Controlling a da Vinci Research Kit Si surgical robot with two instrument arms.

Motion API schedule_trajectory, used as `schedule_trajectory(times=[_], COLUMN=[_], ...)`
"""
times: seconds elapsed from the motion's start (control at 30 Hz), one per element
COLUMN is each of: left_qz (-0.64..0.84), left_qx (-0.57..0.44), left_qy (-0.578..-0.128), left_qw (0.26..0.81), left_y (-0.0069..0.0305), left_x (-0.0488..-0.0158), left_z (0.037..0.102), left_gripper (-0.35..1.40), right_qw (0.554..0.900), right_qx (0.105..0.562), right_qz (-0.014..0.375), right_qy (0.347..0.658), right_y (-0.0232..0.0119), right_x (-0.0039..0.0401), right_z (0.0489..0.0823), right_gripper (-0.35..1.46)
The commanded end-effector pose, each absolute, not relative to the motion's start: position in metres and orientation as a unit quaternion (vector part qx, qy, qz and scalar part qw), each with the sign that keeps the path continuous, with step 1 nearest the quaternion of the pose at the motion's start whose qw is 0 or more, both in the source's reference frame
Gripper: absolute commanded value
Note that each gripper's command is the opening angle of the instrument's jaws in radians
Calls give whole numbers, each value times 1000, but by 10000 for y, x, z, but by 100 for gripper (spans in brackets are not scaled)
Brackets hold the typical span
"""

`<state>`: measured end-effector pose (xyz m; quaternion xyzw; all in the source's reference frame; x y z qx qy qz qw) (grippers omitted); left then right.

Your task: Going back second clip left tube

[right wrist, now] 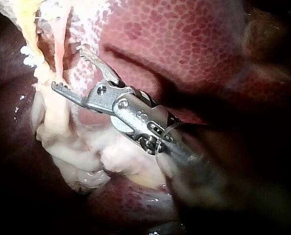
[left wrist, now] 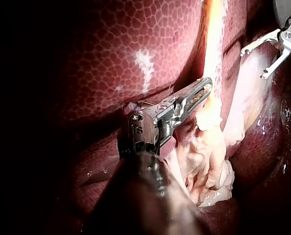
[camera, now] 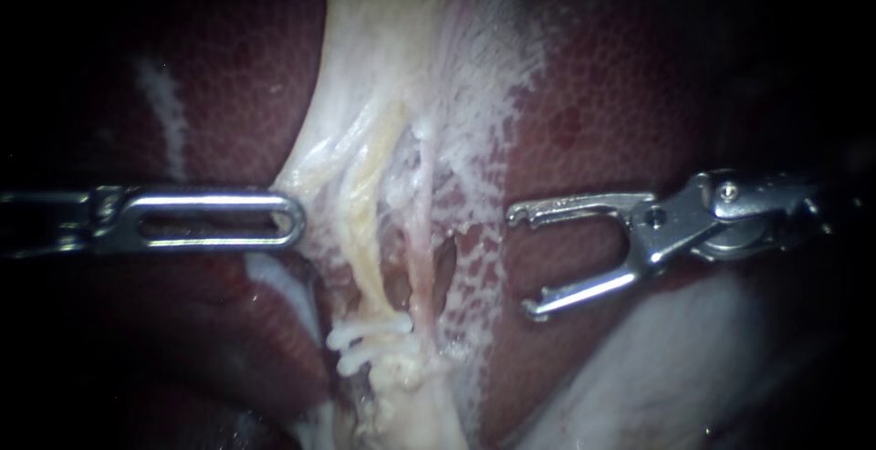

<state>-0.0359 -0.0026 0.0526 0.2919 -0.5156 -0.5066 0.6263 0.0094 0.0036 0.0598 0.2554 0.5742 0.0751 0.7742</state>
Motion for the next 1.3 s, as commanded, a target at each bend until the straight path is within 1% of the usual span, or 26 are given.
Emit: schedule_trajectory(times=[0.03, 0.43, 0.8, 1.07, 1.3], left_qz=[-507, -508, -502, -500, -497], left_qx=[292, 288, 288, 293, 295], left_qy=[-516, -516, -516, -515, -514], left_qw=[626, 627, 631, 631, 634], left_y=[-26, -26, -30, -31, -33], left_x=[-359, -366, -388, -409, -416], left_z=[526, 533, 568, 578, 582], left_gripper=[-35, -35, -35, -35, -35], right_qw=[775, 775, 776, 776, 776], right_qx=[254, 252, 250, 250, 250], right_qz=[75, 75, 76, 77, 77], right_qy=[574, 575, 575, 574, 574], right_y=[37, 38, 37, 36, 35], right_x=[93, 92, 93, 94, 94], right_z=[597, 593, 592, 591, 591], right_gripper=[60, 60, 60, 60, 60])
